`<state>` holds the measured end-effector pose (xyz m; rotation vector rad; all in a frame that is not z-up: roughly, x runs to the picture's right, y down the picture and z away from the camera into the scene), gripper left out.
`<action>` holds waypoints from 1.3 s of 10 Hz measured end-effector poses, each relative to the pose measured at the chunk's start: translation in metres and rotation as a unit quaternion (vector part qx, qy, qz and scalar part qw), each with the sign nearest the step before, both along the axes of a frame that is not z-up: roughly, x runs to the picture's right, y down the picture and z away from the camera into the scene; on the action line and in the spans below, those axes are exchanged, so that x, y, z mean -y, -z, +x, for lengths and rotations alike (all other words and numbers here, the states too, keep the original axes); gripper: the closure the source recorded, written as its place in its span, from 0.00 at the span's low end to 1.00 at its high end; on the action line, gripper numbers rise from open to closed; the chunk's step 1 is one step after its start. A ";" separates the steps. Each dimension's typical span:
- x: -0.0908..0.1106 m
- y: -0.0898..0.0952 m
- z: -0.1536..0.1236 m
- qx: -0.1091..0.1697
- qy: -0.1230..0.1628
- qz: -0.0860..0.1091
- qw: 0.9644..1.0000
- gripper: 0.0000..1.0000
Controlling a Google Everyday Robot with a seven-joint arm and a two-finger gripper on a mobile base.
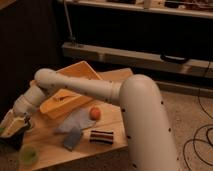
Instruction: Place pepper in plastic cup
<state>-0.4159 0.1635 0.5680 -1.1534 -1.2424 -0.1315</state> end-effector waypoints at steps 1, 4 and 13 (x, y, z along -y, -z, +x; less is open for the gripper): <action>-0.013 0.013 -0.008 0.016 0.001 -0.015 1.000 1.00; -0.044 0.050 0.016 0.016 -0.004 -0.044 0.999 1.00; -0.098 0.028 0.032 0.029 -0.019 -0.080 0.996 1.00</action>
